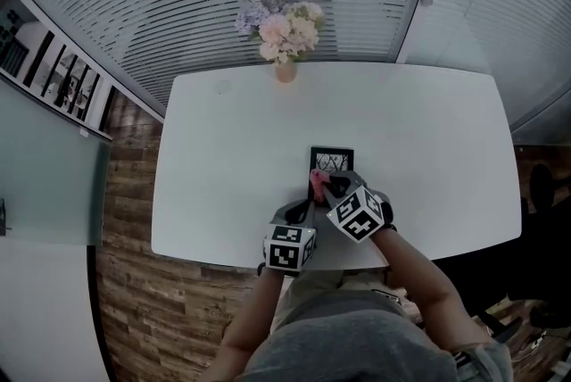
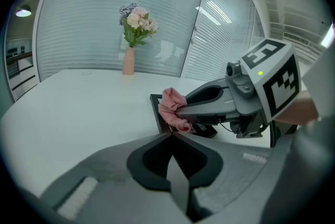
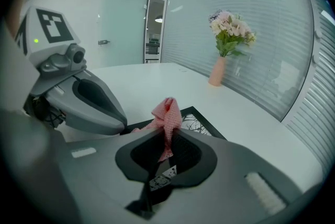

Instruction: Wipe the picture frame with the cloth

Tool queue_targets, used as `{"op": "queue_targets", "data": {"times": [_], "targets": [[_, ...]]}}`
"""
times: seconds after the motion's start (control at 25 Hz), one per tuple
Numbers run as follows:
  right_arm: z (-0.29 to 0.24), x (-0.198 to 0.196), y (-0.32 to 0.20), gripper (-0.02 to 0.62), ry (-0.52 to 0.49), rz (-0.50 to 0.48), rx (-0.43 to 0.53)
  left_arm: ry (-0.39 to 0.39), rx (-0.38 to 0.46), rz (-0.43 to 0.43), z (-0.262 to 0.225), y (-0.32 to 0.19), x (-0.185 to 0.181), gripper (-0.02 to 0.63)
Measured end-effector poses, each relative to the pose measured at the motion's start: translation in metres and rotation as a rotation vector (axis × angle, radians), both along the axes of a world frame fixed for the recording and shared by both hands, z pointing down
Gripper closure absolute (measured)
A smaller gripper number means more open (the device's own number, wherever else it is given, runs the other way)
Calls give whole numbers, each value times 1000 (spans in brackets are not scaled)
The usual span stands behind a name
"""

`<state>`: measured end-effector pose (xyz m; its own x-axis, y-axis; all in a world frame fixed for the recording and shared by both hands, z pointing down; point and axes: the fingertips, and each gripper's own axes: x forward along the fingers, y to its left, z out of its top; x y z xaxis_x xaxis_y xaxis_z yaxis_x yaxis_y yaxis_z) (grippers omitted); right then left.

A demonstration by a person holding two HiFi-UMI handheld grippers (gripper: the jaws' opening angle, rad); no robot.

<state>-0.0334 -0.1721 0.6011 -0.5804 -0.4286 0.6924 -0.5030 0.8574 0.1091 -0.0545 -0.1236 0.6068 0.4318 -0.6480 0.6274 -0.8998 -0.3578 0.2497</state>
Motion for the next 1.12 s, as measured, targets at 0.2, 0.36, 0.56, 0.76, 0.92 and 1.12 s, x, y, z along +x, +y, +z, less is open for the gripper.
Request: {"op": "queue_targets", "data": {"times": [0.2, 0.36, 0.56, 0.76, 0.92, 1.12], "targets": [[1, -1, -11, 555, 10, 4, 9, -9, 6, 0, 0, 1, 0, 601], [1, 0, -21, 555, 15, 13, 10, -10, 6, -3, 1, 0, -1, 601], [2, 1, -32, 555, 22, 25, 14, -13, 7, -3, 0, 1, -1, 603], [1, 2, -45, 555, 33, 37, 18, -11, 6, -5, 0, 0, 0, 603], [2, 3, -53, 555, 40, 46, 23, -11, 6, -6, 0, 0, -1, 601], [3, 4, -61, 555, 42, 56, 27, -8, 3, -6, 0, 0, 0, 603]]}}
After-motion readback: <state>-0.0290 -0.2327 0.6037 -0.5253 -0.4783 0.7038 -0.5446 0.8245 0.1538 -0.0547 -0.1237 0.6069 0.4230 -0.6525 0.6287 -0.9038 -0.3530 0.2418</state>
